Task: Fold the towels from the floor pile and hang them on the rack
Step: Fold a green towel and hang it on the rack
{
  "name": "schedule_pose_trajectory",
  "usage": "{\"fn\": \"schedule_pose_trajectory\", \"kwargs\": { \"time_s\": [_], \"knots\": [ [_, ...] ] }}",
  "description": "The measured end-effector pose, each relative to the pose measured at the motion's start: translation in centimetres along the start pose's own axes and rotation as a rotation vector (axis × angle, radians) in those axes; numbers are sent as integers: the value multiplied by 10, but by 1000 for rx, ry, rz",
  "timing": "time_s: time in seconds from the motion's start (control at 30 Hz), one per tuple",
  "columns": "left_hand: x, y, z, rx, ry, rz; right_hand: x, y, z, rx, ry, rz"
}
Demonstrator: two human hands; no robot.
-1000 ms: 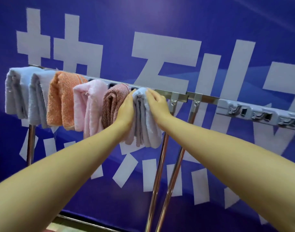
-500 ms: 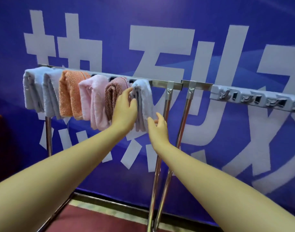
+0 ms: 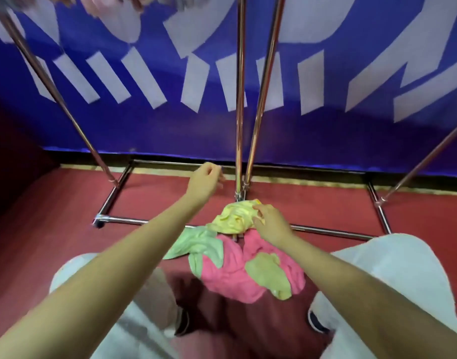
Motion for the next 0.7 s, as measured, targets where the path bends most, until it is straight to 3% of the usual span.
{"fn": "schedule_pose_trajectory", "kwargs": {
  "time_s": [0.23,0.33,0.53,0.7],
  "knots": [
    [26,118,-167,-500,-23,-506,4,77,173,-372,467,58],
    [18,145,-215,-644,-58,-603,6,96,201,-432,626,104],
    [-23,160,-280,-756,-146,-573,-24,156,207,-443,702,-5],
    [-61,107,-322,-844,-131,-249,-82,217,174,-357,571,-135]
  ]
}}
Point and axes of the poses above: each hand's wrist, its own x-axis away from the middle knuckle, its own y-axis out of the palm, z = x × y, the point moved 9 cm from there along -x, towards the middle knuckle, and after that the axes turned 9 degrees about -x, right-handed, at the moved point
